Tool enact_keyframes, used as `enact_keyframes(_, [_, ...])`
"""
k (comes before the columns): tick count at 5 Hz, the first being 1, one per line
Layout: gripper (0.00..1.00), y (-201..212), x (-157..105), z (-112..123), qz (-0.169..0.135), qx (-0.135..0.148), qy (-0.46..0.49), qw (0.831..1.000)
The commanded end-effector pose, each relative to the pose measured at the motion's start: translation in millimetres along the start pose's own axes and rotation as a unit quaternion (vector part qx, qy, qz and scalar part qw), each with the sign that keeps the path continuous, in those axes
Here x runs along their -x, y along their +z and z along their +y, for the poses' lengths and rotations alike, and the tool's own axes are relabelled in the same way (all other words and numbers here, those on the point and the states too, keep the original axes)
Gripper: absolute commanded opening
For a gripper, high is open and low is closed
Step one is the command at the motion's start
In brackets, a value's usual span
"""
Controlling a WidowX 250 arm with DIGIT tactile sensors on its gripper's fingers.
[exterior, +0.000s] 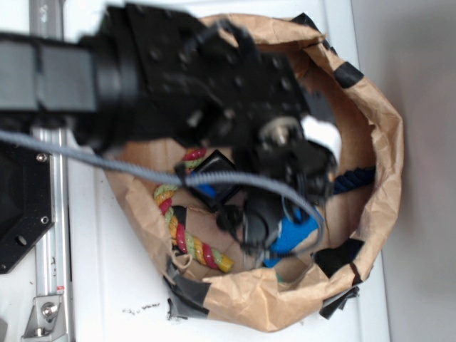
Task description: Grab the blue rope.
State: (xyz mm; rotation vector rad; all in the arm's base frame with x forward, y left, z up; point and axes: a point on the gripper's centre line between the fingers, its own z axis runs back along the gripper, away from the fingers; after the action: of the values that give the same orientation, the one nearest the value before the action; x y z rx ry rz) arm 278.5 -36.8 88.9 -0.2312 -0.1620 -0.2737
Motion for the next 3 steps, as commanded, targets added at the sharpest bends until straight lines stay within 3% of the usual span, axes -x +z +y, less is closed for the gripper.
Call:
enact_keyframes(1, [1.0,9,-16,17,-0.101,-0.027,0.006,0.995])
enact_keyframes(2, [1.0,-11,-33,9,-0.109,-0.056,-0.014,0.992])
enact_keyframes(3, [1.0,-21,-50,16,-0.12,-0.064,-0.035,0.99])
